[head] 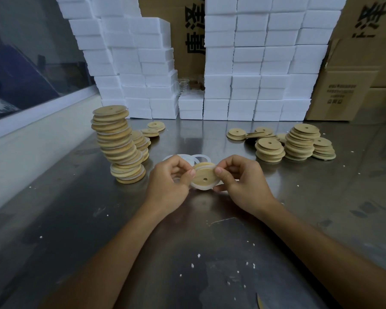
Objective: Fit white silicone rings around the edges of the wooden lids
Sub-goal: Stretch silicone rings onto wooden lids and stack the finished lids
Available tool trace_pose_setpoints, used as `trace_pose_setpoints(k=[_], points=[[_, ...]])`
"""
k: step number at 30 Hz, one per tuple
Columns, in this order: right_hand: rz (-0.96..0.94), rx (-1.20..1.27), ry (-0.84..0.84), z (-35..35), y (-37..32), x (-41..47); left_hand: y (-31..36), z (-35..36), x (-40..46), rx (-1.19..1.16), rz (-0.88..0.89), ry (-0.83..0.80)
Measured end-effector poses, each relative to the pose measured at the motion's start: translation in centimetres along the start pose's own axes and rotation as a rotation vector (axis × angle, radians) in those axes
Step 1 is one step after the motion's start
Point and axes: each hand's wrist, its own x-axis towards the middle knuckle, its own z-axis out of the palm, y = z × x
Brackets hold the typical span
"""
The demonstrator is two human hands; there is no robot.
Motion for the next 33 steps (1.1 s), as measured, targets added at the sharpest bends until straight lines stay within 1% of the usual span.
trace_pose_setpoints(k=[2,4,7,10,13,17,23,29,33], points=[[-0.092,-0.141,0.022,0.0,0.1,-0.1,0.2,-0.1,-0.2,0.122,0.141,0.027],[-0.190,-0.250,0.038,0.1,0.3,-0.2,0.7,0.0,-0.5,0.175,0.251,0.007],[-0.293,-0.348,0.039,0.3,0.4,-0.5,0.9,0.3,-0.7,0.199,0.295,-0.020],[-0.271,-0.288,0.035,0.4,0.3,-0.4,1.0,0.3,-0.6,0.163,0.222,0.025],[-0.168,-0.198,-0.002,0.2,0.4,0.0,1.1,0.2,-0.5,0.067,0.115,0.049],[-0.029,-0.032,-0.019,0.0,0.3,0.3,1.1,0.3,-0.5,-0.048,0.017,0.032],[-0.005,0.080,-0.034,-0.3,0.2,0.5,1.1,0.3,-0.5,-0.263,-0.172,0.016],[0.039,0.189,-0.081,-0.2,0.2,0.2,1.3,0.3,-0.6,-0.339,-0.229,0.033],[0.092,0.205,-0.067,-0.4,0.2,0.3,1.4,0.3,-0.7,-0.409,-0.292,0.049]])
